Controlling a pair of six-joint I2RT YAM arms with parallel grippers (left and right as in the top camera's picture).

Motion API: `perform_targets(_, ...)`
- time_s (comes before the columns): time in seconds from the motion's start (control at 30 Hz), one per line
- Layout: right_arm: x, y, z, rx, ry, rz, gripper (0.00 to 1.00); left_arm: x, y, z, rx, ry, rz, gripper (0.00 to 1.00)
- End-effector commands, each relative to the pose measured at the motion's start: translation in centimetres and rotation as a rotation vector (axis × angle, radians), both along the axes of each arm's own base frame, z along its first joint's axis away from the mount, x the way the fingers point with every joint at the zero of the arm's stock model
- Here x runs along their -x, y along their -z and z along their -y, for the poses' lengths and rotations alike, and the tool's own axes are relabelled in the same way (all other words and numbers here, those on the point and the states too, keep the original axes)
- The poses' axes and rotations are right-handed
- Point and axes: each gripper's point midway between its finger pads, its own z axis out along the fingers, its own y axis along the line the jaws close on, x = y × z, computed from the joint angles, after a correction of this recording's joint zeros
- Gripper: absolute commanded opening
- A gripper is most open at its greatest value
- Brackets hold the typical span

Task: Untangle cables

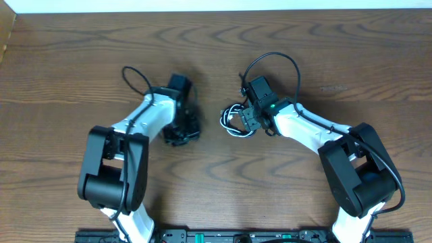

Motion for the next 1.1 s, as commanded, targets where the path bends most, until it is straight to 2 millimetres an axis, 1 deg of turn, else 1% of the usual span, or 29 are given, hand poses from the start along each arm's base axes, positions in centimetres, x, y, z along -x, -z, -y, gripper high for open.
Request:
perform_targets(0.0,1.5,3.5,3.4,0.150,0.058,-0.060,0.75,2.4,2.5,-5.8,-0.214,0.009,-0.110,0.37)
perform_targets(0.03,1.5,3.5,3.3,0.146,0.057,-0.062,0.73,2.5,2.5,-5.9,-0.195,0.012,-0.116,0.37)
perform_targets(0.1,1.6,3.5,3.3,0.145,0.062,-0.062,0.68,2.5,2.4,-4.9,-0.105,0.029,-0.123,0.40)
perform_targets(0.17,1.5,3.5,3.3,0.143,0.063,-0.061,0.62,2.2,1.7,-3.0,0.037,0.035,-0.121,0.42)
perform_targets(0.27,1.5,3.3,2.8,0.112,0.055,-0.070,0.58,0.9,0.1,0.1,0.236,0.021,-0.092,0.43)
perform_targets(0.37,1.9,3.2,1.5,0.027,0.028,-0.110,0.57,-1.0,-1.9,3.3,0.418,0.026,-0.031,0.45)
perform_targets(0.43,2.0,3.2,1.3,-0.005,0.025,-0.131,0.56,-2.0,-2.7,4.9,0.505,0.037,0.013,0.47)
perform_targets(0.53,2.2,3.4,1.8,-0.026,0.035,-0.161,0.56,-3.1,-3.0,6.1,0.531,0.040,0.058,0.47)
perform_targets(0.67,2.8,3.5,2.0,-0.108,0.045,-0.236,0.56,-3.7,-3.1,7.8,0.540,0.046,0.087,0.47)
perform_targets(0.77,3.8,3.5,2.2,-0.188,0.037,-0.319,0.54,-4.1,-3.2,9.2,0.544,0.046,0.106,0.47)
perform_targets(0.9,5.1,3.0,2.0,-0.308,0.026,-0.418,0.54,-4.7,-3.5,11.0,0.555,0.046,0.140,0.47)
perform_targets(0.97,5.6,2.5,1.8,-0.369,0.005,-0.457,0.52,-4.9,-3.6,11.6,0.562,0.042,0.147,0.45)
perform_targets(1.03,6.2,2.0,1.3,-0.432,-0.013,-0.491,0.48,-5.0,-3.7,11.8,0.566,0.029,0.148,0.40)
perform_targets(1.07,6.4,1.8,1.1,-0.451,-0.015,-0.504,0.43,-5.2,-3.6,11.7,0.555,0.027,0.156,0.39)
